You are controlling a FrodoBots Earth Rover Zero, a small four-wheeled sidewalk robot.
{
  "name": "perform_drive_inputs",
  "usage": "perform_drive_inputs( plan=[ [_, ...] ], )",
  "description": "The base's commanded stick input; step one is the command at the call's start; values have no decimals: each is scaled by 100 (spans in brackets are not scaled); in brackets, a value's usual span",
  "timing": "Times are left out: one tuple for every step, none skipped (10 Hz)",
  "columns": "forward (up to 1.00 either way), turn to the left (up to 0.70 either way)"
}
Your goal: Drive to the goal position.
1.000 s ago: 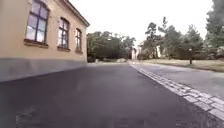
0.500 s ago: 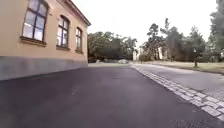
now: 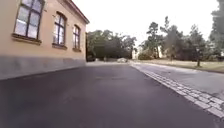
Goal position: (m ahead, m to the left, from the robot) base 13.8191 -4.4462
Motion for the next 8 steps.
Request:
perform_drive_inputs(
  plan=[
    [70,0],
    [70,0],
    [70,0],
    [70,0],
    [70,0],
    [70,0],
    [70,0],
    [70,0]
  ],
)
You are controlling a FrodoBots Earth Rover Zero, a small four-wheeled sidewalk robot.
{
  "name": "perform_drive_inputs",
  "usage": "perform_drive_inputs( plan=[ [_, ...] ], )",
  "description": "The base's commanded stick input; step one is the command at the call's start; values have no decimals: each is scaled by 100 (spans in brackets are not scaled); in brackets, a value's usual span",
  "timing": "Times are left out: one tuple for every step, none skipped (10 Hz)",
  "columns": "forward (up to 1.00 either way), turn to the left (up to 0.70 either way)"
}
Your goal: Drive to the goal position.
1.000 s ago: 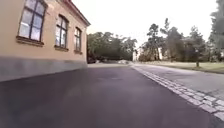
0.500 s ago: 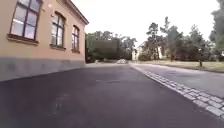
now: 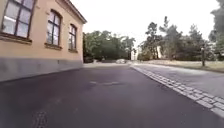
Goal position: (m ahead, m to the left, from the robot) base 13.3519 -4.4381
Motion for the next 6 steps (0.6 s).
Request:
perform_drive_inputs(
  plan=[
    [70,0],
    [70,0],
    [70,0],
    [70,0],
    [70,7],
    [70,13]
  ],
)
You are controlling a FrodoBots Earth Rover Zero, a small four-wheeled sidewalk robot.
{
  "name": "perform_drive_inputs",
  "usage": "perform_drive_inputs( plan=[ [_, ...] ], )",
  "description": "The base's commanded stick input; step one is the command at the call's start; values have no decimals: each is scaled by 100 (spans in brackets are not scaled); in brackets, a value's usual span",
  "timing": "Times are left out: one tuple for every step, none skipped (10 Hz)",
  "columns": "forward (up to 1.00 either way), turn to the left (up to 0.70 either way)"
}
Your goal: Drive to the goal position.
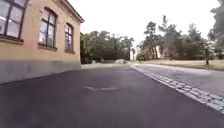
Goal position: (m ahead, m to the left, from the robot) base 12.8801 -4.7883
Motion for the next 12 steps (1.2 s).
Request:
perform_drive_inputs(
  plan=[
    [70,14],
    [70,14],
    [70,14],
    [70,14],
    [70,14],
    [70,12],
    [70,6],
    [70,0],
    [70,0],
    [70,0],
    [70,0],
    [70,0]
  ],
)
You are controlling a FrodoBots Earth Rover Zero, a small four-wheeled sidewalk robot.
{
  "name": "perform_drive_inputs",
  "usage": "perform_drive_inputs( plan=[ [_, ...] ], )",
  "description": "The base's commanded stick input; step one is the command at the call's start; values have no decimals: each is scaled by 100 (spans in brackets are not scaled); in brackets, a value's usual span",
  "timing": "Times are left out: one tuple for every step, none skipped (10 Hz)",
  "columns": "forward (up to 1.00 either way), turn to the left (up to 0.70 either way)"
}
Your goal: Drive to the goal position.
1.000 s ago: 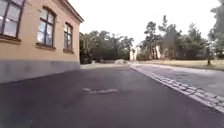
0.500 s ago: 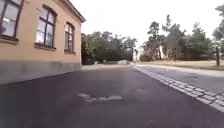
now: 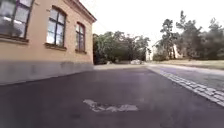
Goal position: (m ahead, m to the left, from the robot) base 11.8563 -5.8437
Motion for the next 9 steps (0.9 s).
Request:
perform_drive_inputs(
  plan=[
    [70,0],
    [70,0],
    [70,0],
    [70,0],
    [70,0],
    [70,0],
    [70,0],
    [70,0],
    [70,0]
  ],
)
